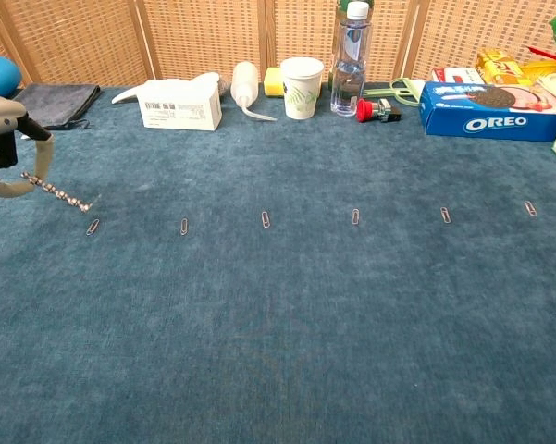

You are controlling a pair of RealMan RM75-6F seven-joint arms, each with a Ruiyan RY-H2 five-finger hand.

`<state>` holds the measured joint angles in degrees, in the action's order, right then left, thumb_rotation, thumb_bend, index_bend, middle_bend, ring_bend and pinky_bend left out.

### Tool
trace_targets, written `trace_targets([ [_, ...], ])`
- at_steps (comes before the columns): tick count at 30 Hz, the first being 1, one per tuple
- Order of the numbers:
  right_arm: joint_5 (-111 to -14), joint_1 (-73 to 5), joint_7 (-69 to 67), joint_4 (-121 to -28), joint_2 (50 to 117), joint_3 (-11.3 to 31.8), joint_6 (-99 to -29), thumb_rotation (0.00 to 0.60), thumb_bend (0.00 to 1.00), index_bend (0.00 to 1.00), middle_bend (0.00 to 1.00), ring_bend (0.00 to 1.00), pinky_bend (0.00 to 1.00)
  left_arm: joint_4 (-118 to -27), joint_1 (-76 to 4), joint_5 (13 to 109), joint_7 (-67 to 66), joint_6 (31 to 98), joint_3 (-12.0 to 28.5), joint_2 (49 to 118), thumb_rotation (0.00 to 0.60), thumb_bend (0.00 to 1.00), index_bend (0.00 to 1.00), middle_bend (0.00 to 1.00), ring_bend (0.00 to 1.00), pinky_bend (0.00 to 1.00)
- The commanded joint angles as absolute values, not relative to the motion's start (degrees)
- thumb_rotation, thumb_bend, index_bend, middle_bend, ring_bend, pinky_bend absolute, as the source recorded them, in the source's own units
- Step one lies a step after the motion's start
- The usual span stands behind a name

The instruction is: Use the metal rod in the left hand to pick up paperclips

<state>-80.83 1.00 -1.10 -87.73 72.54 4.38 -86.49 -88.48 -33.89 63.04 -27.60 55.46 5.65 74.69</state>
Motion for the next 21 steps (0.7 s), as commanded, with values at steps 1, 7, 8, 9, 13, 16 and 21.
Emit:
trace_targets([
  [1,-80.71,0.98,-1.11,-87.64,72.58,4.39,-86.33,0.600,0.27,0.09,0.19,0.15,0.26,-87.53,-34.25,62.15,-28.33,55.03,5.28,75.66,0.600,0.68,0.63,1.00,1.00,1.00],
  [7,-80.48,0.81,-0.74,-87.71,72.65,4.55,-85.97,0.600,0.27,0.09,0.19,0.15,0.26,-85.85,-34.70,61.29,-28.44,54.66,4.85,77.50,0.600,0.68,0.63,1.00,1.00,1.00],
  [8,-80.44,0.81,-0.71,-87.71,72.65,4.57,-85.94,0.600,0.27,0.09,0.19,0.15,0.26,-85.77,-34.73,61.30,-28.43,54.70,4.79,77.61,0.600,0.68,0.63,1.00,1.00,1.00],
  [9,-80.38,0.80,-0.69,-87.73,72.68,4.58,-85.88,0.600,0.27,0.09,0.19,0.15,0.26,-85.70,-34.78,61.37,-28.39,54.78,4.74,77.73,0.600,0.68,0.63,1.00,1.00,1.00],
  [13,-80.27,0.78,-0.65,-87.70,72.74,4.60,-85.74,0.600,0.27,0.09,0.19,0.15,0.26,-85.97,-34.81,61.85,-27.78,55.24,4.80,77.68,0.600,0.68,0.63,1.00,1.00,1.00],
  [16,-80.25,0.79,-0.63,-87.69,72.73,4.62,-85.73,0.600,0.27,0.09,0.19,0.15,0.26,-86.74,-34.74,62.29,-26.88,55.78,5.14,77.14,0.600,0.68,0.63,1.00,1.00,1.00],
  [21,-80.19,0.81,-0.77,-87.64,72.75,4.71,-85.77,0.600,0.27,0.09,0.19,0.15,0.26,-88.51,-34.75,63.60,-26.31,56.85,5.44,75.75,0.600,0.68,0.63,1.00,1.00,1.00],
])
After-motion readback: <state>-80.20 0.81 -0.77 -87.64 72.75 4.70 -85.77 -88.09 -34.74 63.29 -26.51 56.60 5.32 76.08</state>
